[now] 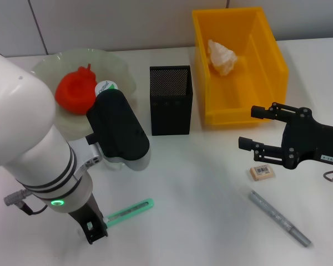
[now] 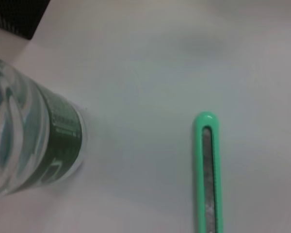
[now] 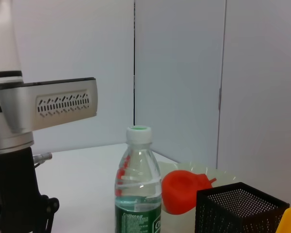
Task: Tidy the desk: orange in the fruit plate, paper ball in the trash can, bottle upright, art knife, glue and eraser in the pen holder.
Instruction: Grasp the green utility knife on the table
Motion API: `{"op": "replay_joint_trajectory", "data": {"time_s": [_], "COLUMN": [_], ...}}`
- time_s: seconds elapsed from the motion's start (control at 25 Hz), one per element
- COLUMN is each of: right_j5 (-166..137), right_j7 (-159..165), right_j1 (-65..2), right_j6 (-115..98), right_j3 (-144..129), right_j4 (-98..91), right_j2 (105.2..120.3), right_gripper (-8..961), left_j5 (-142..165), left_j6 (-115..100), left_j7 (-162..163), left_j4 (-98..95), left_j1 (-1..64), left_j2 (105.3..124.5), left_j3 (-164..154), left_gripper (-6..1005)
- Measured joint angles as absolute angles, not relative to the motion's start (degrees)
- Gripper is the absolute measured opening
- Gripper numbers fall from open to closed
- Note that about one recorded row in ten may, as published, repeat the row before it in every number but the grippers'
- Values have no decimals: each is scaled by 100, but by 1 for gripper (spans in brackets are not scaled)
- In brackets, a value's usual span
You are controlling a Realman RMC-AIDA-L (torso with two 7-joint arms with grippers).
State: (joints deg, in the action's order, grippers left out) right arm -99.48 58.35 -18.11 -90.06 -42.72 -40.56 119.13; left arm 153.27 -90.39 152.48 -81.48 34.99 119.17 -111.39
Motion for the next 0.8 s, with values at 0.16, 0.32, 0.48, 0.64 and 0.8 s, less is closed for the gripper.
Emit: {"op": "replay_joint_trajectory", "data": {"time_s": [0.16,0.32,0.48,0.64,0.8], "right_j5": [-9949,-9949,-9949,-9949,-9949], "right_j7": [5835,5836,5836,5835,5835], "right_j1": [-1810,-1806,-1801,-1801,-1801], "right_j6": [-9008,-9028,-9044,-9049,-9054], "right_j3": [-4272,-4272,-4272,-4272,-4271], "right_j4": [-4059,-4061,-4061,-4061,-4061], "right_j2": [11916,11918,11918,11918,11918], "right_gripper": [721,720,720,720,720], "left_j5": [15327,15328,15340,15346,15373], "left_j6": [-9044,-9045,-9032,-9021,-9012], "left_j7": [15242,15240,15241,15239,15239], "left_j4": [-8154,-8152,-8147,-8143,-8069], "left_j1": [3499,3498,3498,3498,3507], "left_j2": [11918,11918,11918,11918,11918], "left_j3": [-11139,-11138,-11150,-11159,-11162], "left_gripper": [138,196,254,273,282]}}
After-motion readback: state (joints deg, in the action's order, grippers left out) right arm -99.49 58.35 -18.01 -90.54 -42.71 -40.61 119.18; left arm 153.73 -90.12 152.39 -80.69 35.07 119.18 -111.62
